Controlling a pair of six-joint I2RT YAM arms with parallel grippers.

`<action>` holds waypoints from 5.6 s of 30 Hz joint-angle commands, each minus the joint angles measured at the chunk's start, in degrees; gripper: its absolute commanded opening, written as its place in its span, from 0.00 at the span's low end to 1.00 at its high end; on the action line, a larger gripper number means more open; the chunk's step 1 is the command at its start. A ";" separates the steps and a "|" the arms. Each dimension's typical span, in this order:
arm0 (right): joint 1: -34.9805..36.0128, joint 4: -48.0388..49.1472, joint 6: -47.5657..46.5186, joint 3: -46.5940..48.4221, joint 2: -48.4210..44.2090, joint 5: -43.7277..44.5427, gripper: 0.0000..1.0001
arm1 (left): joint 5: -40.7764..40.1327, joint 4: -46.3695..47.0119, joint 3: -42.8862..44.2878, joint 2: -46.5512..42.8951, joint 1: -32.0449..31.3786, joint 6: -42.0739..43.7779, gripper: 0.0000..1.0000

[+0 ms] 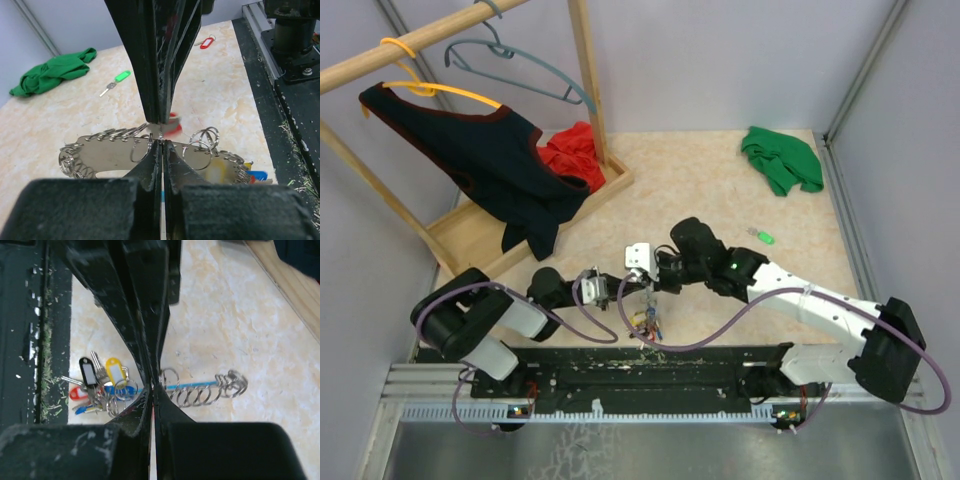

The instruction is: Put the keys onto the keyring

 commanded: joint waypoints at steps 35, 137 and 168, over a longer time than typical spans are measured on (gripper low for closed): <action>-5.10 7.92 2.11 -4.36 -7.68 -5.55 0.00 | 2.72 16.59 -1.66 -1.30 4.33 -1.06 0.00; -3.31 24.50 45.07 -16.65 6.86 41.51 0.00 | -9.64 16.60 -7.19 -6.77 4.32 0.20 0.00; -6.11 30.46 46.12 -14.72 14.57 40.72 0.37 | -10.23 16.59 -7.26 -6.47 4.33 0.18 0.00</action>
